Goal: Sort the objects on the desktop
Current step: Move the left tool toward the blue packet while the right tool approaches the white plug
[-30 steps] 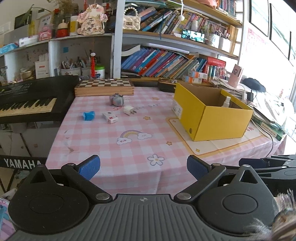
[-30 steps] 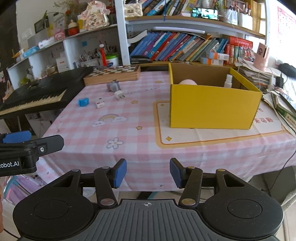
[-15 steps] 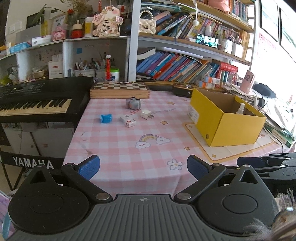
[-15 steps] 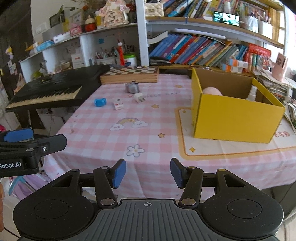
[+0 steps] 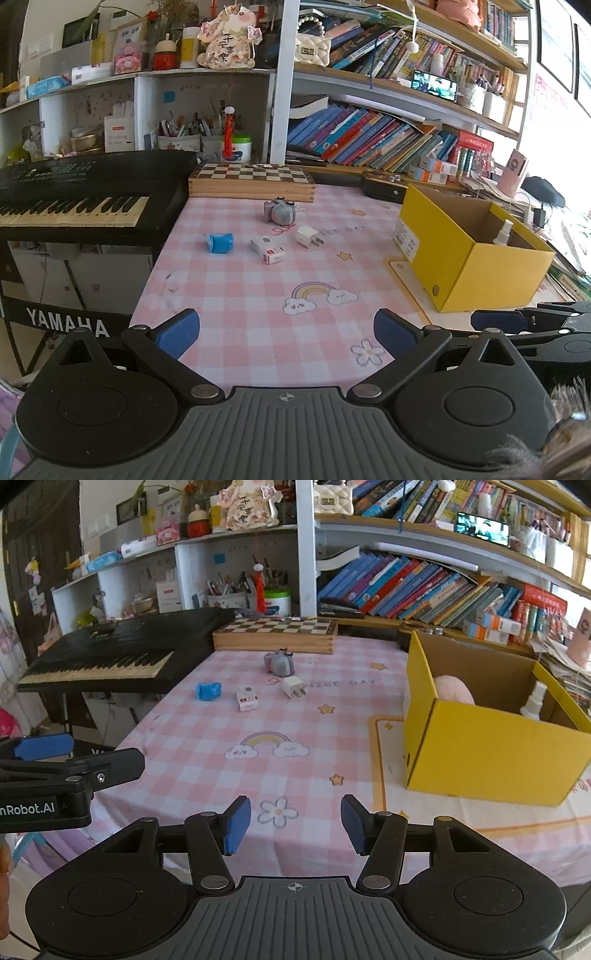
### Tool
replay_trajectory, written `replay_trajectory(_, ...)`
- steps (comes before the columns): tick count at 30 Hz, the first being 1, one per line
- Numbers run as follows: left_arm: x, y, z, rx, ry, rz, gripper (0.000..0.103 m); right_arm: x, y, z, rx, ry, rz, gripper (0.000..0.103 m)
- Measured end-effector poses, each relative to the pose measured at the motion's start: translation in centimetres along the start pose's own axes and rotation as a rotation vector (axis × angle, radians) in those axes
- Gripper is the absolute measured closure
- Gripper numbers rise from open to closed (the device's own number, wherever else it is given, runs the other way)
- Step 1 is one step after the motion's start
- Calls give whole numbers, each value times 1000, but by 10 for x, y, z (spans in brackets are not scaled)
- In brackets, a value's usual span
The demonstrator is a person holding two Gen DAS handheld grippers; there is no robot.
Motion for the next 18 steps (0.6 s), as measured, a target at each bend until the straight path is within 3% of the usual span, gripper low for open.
replay_trajectory(18,70,39,8,-35,67,-32,1,63,50,32,-39,64,-38,48)
Point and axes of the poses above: each gripper's, at about its wrist camera, not at the fingertips, and x roughly the way its jaws point, z to its right, y to its top, the point moved 7 cm from there along x, roughly the way its jaws point, and after that the axes turned 11 degrees about y, right-handed, at the moved point
